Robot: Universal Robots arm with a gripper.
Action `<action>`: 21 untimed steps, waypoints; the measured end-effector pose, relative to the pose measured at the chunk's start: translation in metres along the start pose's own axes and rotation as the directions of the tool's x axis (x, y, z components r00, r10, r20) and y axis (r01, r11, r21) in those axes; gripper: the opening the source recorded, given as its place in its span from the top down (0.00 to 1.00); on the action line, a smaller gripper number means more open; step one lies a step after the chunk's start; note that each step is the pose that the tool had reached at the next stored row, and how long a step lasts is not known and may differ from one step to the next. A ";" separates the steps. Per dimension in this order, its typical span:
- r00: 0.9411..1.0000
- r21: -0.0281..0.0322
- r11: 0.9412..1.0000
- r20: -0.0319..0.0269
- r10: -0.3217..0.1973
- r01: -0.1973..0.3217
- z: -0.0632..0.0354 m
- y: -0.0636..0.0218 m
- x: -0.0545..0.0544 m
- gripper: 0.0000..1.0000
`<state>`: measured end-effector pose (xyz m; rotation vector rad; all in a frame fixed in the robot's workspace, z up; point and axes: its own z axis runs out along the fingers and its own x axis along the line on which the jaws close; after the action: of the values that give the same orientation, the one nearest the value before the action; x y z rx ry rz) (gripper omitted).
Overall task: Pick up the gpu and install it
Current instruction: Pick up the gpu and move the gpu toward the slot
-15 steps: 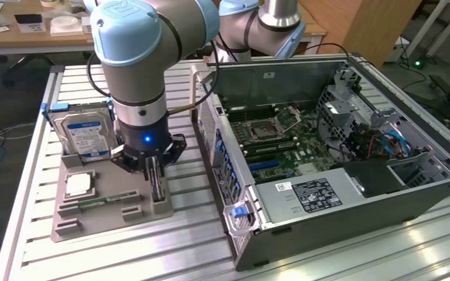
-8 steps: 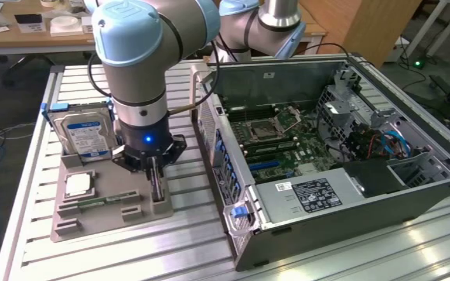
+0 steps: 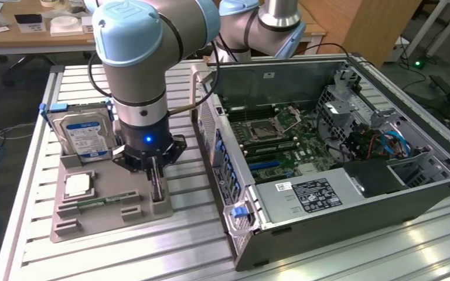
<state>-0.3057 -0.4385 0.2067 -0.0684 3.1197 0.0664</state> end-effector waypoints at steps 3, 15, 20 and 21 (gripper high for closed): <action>1.000 0.000 1.000 0.000 0.000 0.000 0.0000 0.0000 0.000 0.71; 1.000 -0.013 1.000 0.001 0.000 0.000 -0.0267 0.0011 -0.001 0.71; 1.000 -0.013 1.000 0.001 0.000 0.000 -0.0494 0.0021 -0.001 0.71; 1.000 -0.013 1.000 0.001 0.000 0.000 -0.0539 0.0023 -0.001 0.71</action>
<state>-0.3057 -0.4385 0.2606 -0.0682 3.1188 0.0870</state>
